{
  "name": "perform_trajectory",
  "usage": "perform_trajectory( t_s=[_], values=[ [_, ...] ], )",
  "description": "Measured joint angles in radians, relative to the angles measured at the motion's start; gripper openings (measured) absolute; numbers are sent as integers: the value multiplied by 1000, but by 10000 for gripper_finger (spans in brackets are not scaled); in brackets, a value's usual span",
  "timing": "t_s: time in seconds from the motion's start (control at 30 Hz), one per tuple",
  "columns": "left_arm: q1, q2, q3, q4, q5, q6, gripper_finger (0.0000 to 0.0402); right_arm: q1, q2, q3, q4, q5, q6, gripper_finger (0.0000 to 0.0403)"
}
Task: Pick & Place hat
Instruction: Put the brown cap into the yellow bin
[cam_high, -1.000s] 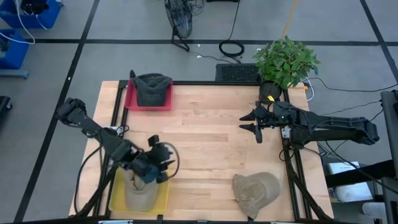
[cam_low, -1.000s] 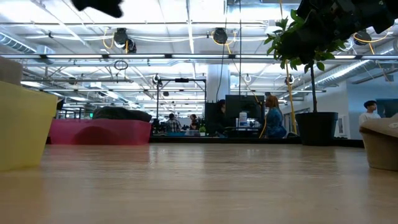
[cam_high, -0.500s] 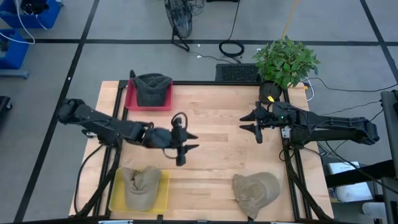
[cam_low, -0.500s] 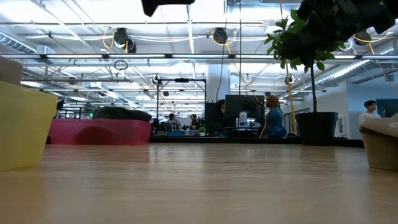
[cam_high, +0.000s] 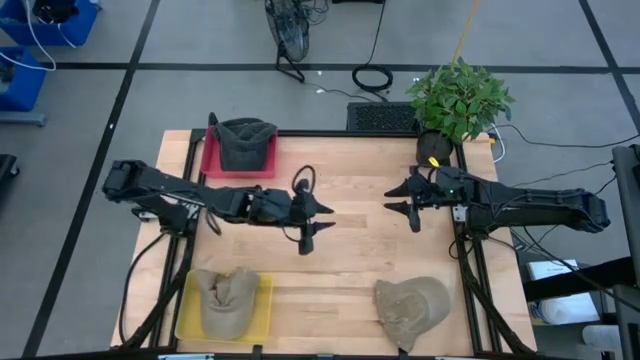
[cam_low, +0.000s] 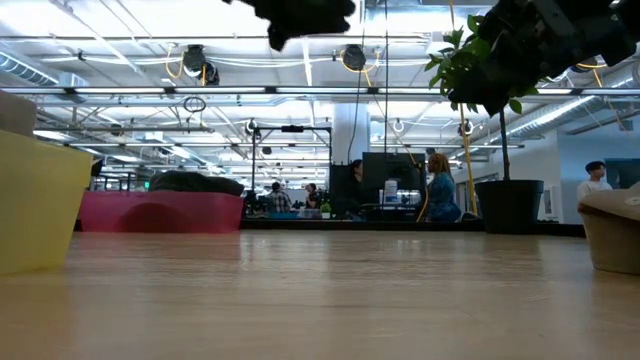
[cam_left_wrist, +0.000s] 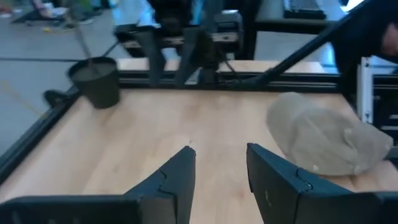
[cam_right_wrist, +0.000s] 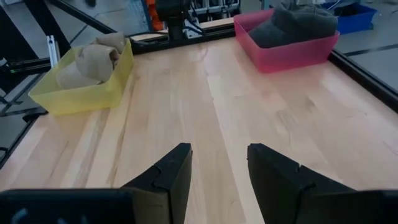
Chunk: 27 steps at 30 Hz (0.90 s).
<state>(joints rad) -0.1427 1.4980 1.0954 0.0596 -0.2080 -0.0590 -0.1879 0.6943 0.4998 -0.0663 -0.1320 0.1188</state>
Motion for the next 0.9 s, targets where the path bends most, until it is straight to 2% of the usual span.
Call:
perform_trajectory(
  t_s=[0.2, 0.4, 0.53, 0.7, 0.9],
  values=[
    [31, 81, 0, 102, 149, 60, 147, 5, 0, -1, -4, -3, -1, 141],
    [66, 123, -11, 210, 343, 104, 147, 68, 0, -1, 7, -4, -56, 141],
    [85, 129, -93, 444, 422, 99, 147, 112, -1, -1, 12, 1, -109, 141],
    [126, 126, -221, 714, 437, 27, 147, 137, -1, -1, 45, 32, -122, 141],
    [166, 120, -260, 769, 463, -50, 147, 138, -2, -1, 48, 57, -129, 141]
  ],
)
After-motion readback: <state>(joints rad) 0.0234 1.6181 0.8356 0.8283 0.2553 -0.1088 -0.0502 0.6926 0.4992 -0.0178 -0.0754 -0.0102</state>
